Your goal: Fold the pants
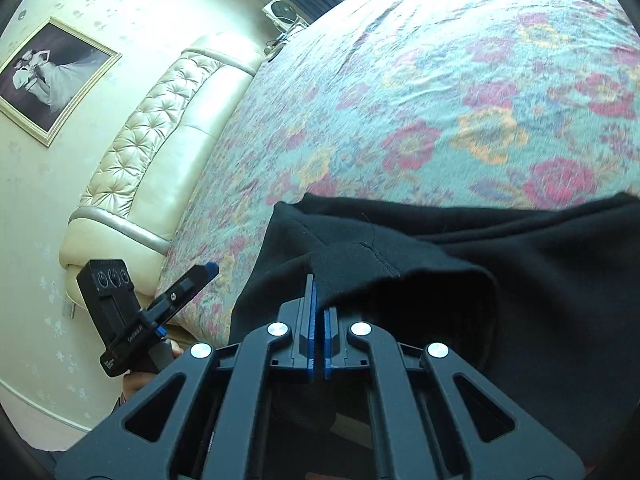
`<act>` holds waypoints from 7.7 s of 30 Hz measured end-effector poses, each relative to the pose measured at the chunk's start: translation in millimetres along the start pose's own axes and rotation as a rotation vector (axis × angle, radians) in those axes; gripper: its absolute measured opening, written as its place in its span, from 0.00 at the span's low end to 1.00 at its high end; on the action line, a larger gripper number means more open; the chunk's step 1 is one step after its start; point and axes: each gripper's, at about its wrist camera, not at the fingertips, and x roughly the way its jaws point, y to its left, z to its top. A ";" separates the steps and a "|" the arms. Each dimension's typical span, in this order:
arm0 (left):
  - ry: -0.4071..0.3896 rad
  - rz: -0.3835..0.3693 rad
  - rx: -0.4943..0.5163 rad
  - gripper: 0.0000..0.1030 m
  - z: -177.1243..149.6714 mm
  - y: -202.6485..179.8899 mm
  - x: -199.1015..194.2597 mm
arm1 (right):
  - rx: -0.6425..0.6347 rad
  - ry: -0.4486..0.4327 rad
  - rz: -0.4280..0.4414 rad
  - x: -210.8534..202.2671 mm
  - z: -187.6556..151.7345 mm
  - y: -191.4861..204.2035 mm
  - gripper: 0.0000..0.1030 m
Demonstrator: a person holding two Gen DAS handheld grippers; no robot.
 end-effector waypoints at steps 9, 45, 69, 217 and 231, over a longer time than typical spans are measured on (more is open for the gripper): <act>0.070 0.068 -0.023 0.72 -17.6 24.9 23.0 | 0.139 0.121 -0.101 18.7 -1.2 -80.1 0.08; 0.099 0.031 0.047 0.76 -30.9 -12.1 41.4 | 0.047 0.042 -0.243 -80.8 -5.4 -93.6 0.19; 0.211 -0.072 -0.039 0.83 -41.9 -8.2 60.5 | 0.308 0.025 -0.065 -110.6 -32.4 -181.7 0.88; -0.008 0.386 0.069 0.83 -106.6 -43.8 -9.1 | -0.262 -0.193 -0.580 17.9 -113.9 23.6 0.87; -0.009 0.372 0.082 0.83 -103.1 -44.8 -8.4 | -0.259 -0.186 -0.580 18.0 -113.1 20.5 0.87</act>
